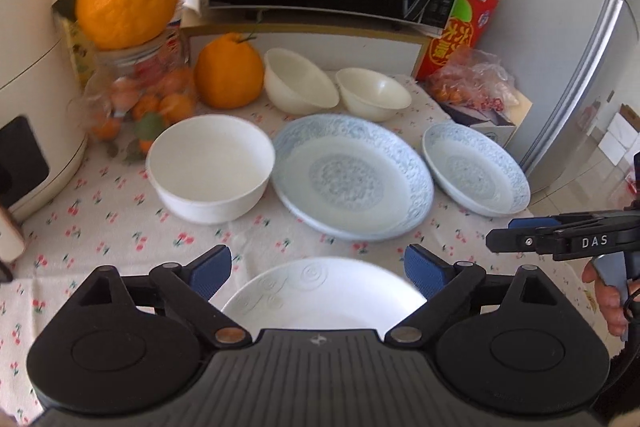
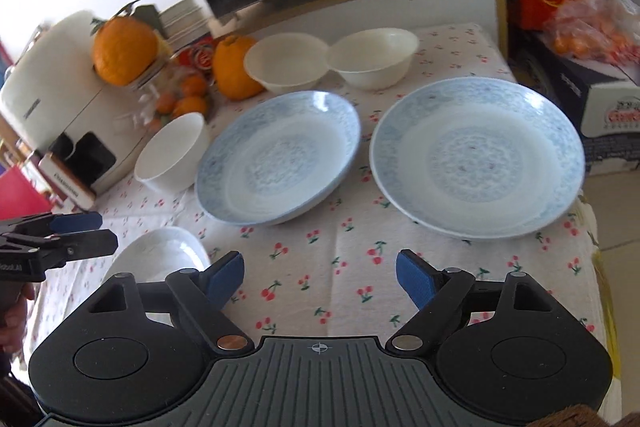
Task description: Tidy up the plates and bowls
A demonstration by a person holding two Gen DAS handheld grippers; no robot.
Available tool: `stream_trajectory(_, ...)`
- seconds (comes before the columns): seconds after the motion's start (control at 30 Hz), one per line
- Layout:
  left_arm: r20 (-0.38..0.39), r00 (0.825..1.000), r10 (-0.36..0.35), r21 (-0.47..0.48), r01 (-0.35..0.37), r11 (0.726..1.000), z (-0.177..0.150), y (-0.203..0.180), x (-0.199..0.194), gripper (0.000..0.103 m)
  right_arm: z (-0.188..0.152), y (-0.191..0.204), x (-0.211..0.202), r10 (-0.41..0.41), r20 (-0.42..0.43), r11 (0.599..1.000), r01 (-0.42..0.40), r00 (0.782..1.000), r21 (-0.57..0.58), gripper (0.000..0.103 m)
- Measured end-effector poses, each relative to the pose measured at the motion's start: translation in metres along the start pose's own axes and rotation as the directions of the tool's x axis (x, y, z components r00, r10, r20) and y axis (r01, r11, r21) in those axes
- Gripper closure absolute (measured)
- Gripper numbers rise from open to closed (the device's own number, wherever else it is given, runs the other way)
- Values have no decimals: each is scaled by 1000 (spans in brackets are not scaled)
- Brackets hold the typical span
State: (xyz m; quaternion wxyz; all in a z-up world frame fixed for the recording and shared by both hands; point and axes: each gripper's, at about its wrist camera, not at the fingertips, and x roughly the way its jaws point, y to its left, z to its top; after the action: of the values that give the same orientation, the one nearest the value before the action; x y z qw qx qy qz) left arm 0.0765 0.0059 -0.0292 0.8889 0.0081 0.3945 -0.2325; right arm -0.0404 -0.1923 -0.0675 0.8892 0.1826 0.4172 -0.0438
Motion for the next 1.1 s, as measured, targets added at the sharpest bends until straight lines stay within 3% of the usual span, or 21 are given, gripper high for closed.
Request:
stream_trajectory(0.23, 49, 993, -106, 142, 98, 985, 47, -54, 48, 10, 6, -43, -8, -54, 63, 976, 39, 997, 215, 18)
stream_trajectory(0.43, 5, 975, -223, 170, 219, 961, 73, -79, 102, 20, 4, -86, -9, -68, 115, 872, 3, 991, 489, 17)
stream_trajectory(0.57, -6, 970, -241, 170, 239, 956, 80, -86, 132, 24, 6, -102, -6, -90, 138, 825, -4, 986, 566, 17)
stream_trajectory(0.77, -46, 956, -290, 134, 293, 947, 91, -95, 169, 40, 5, -115, -3, -112, 155, 753, -18, 982, 658, 19)
stream_trajectory(0.9, -92, 953, -290, 150, 301, 942, 97, -103, 188, 55, 5, -121, 0, -162, 149, 726, 15, 975, 687, 31)
stream_trajectory(1.1, -110, 953, -283, 129, 296, 946, 98, -101, 205, 65, 6, -129, 8, -216, 125, 708, 67, 968, 703, 54)
